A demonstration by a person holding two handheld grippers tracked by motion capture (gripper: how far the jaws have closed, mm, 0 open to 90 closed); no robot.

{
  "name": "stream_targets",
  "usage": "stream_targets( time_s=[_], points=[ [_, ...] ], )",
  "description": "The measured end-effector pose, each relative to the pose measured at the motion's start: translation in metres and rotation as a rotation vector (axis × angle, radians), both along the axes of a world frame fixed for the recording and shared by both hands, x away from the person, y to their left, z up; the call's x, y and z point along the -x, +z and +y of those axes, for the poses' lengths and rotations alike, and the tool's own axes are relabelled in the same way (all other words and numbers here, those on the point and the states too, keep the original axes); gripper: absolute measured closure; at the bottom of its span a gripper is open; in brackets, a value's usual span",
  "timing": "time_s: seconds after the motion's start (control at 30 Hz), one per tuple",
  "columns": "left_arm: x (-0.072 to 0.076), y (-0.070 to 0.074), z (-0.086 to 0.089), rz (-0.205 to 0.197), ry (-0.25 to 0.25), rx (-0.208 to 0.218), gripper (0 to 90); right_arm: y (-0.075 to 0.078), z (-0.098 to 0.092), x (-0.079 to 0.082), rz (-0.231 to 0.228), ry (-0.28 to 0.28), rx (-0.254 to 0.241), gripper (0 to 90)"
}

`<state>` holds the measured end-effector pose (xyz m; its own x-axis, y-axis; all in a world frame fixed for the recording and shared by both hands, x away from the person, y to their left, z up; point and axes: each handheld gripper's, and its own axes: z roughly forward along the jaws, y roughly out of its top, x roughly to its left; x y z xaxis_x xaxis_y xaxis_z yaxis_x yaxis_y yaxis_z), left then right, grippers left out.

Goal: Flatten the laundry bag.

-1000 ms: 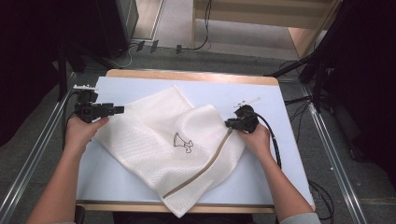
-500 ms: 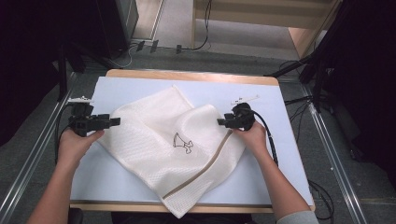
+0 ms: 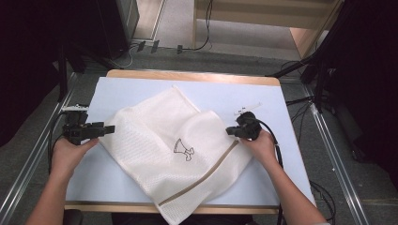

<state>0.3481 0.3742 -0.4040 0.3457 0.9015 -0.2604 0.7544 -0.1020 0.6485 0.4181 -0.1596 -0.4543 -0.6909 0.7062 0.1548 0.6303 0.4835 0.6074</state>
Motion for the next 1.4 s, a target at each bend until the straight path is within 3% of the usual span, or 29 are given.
stream_targets(
  time_s=[0.03,0.07,0.2,0.3,0.33,0.37,0.4,0.6,0.63,0.87,0.9,0.93,1.07,1.23,1.3,1.37,1.4],
  points=[
    [0.000,0.000,0.000,0.000,0.000,0.000,39.8,0.000,0.000,0.000,0.000,0.000,0.000,88.6],
    [0.001,-0.001,0.000,0.000,0.005,0.005,39.8,-0.002,-0.008,0.014,-0.004,-0.002,0.002,88.1],
    [0.003,-0.002,0.001,0.002,0.005,0.007,39.8,-0.004,-0.019,0.032,0.004,-0.009,-0.018,87.0],
    [0.005,-0.004,0.000,0.010,0.006,0.003,39.8,-0.004,-0.028,0.041,-0.012,-0.019,-0.037,74.6],
    [0.008,-0.006,-0.002,0.014,0.003,0.001,39.8,-0.001,-0.031,0.039,-0.040,-0.029,-0.075,67.5],
    [0.008,-0.006,-0.002,0.014,0.003,0.001,39.8,-0.001,-0.031,0.039,-0.040,-0.029,-0.075,67.5],
    [0.011,-0.007,-0.004,0.017,0.001,-0.007,39.8,0.003,-0.030,0.035,-0.079,-0.036,-0.107,62.7],
    [0.022,-0.011,-0.005,0.031,0.014,-0.032,39.9,0.005,-0.012,0.021,-0.111,-0.016,-0.115,61.1],
    [0.024,-0.012,-0.004,0.030,0.021,-0.034,39.9,0.005,-0.008,0.018,-0.094,-0.005,-0.111,60.8],
    [0.039,-0.021,-0.002,0.076,0.044,-0.021,40.2,0.002,0.014,-0.005,-0.110,-0.012,-0.136,52.5],
    [0.041,-0.024,-0.004,0.092,0.042,-0.016,40.3,0.001,0.016,-0.009,-0.107,-0.010,-0.149,51.8],
    [0.043,-0.029,-0.007,0.108,0.047,-0.030,40.3,-0.001,0.021,-0.015,-0.079,-0.012,-0.129,50.0],
    [0.042,-0.038,-0.012,0.131,0.050,-0.045,40.1,-0.007,0.026,-0.020,-0.082,-0.007,-0.119,50.7],
    [0.041,-0.041,-0.016,0.104,0.073,-0.017,44.3,-0.013,0.026,-0.023,-0.058,-0.009,-0.114,51.5],
    [0.042,-0.041,-0.024,0.089,0.075,-0.059,46.4,-0.014,0.026,-0.023,-0.049,-0.006,-0.113,53.7],
    [0.042,-0.041,-0.029,0.089,0.080,-0.080,58.1,-0.017,0.029,-0.022,-0.041,0.004,-0.090,57.2],
    [0.041,-0.041,-0.030,0.086,0.080,-0.097,62.5,-0.016,0.032,-0.019,-0.065,0.008,-0.054,68.0]
  ],
)
